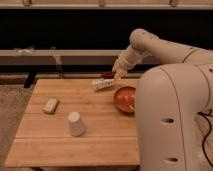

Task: Place the pepper in the ceramic bowl

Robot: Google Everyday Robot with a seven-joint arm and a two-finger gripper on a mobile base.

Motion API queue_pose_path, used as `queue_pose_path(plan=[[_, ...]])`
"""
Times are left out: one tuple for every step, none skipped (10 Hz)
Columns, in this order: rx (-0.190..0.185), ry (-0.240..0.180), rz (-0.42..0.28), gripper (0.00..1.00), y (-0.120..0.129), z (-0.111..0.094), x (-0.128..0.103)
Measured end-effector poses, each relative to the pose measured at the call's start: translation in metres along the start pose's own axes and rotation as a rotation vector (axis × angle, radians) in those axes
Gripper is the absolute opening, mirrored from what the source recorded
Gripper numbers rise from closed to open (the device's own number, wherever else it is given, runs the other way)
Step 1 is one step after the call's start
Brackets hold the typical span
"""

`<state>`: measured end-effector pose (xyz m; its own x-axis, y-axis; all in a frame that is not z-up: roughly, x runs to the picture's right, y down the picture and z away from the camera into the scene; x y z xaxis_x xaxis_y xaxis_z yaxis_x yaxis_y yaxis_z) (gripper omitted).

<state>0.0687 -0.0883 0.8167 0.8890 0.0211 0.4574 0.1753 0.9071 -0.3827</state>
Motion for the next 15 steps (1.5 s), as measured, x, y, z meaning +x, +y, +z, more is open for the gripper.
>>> queue_pose_path(plan=[[-0.007,0.013,0.003,0.0,0.003,0.004,0.003],[-0.019,0.042,-0.004,0.0,0.006,0.009,0.004],[-0.041,0.084,-0.018,0.0,0.011,0.019,0.006],[-0.064,0.125,-0.03,0.0,0.015,0.03,0.008],[-0.078,0.15,-0.029,0.0,0.019,0.035,0.015],[-0.096,0.176,-0.019,0.0,0.021,0.044,0.025],[-0.11,0.193,-0.002,0.0,0.025,0.05,0.037],[-0.119,0.207,0.022,0.04,0.027,0.053,0.05],[-0.13,0.217,0.048,0.11,0.032,0.056,0.062],[-0.137,0.23,0.083,0.24,0.038,0.057,0.077],[-0.142,0.241,0.11,0.35,0.044,0.057,0.089],[-0.147,0.248,0.133,0.43,0.05,0.057,0.1],[-0.147,0.257,0.161,0.53,0.058,0.054,0.114],[-0.144,0.265,0.187,0.64,0.064,0.052,0.126],[-0.145,0.269,0.2,0.72,0.07,0.05,0.132]])
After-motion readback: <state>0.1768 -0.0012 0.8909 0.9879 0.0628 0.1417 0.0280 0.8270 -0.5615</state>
